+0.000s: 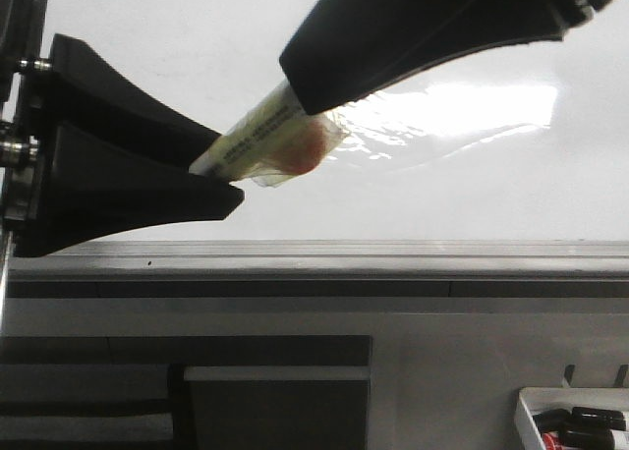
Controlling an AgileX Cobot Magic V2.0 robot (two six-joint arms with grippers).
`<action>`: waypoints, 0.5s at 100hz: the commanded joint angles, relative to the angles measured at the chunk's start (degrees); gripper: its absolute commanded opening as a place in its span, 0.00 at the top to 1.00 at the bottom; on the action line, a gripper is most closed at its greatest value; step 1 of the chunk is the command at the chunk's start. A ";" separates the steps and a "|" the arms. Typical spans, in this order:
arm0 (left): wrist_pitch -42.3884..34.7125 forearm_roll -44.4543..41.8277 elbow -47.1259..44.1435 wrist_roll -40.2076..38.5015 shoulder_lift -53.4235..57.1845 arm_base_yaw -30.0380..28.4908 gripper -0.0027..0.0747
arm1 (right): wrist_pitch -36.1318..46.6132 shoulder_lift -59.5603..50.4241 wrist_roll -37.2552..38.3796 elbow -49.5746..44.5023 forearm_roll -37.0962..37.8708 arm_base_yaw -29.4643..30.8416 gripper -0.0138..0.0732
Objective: Write number 4 on whiteboard
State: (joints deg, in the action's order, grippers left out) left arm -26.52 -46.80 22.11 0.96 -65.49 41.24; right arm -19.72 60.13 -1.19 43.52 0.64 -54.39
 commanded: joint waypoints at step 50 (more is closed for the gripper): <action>4.29 12.48 0.61 -0.43 10.21 0.04 0.41 | -1.53 -0.59 3.39 2.11 0.42 0.94 0.92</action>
State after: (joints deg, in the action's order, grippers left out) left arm -24.31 -38.73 21.78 0.96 -60.19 41.24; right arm -24.13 60.13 1.36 43.65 0.96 -54.04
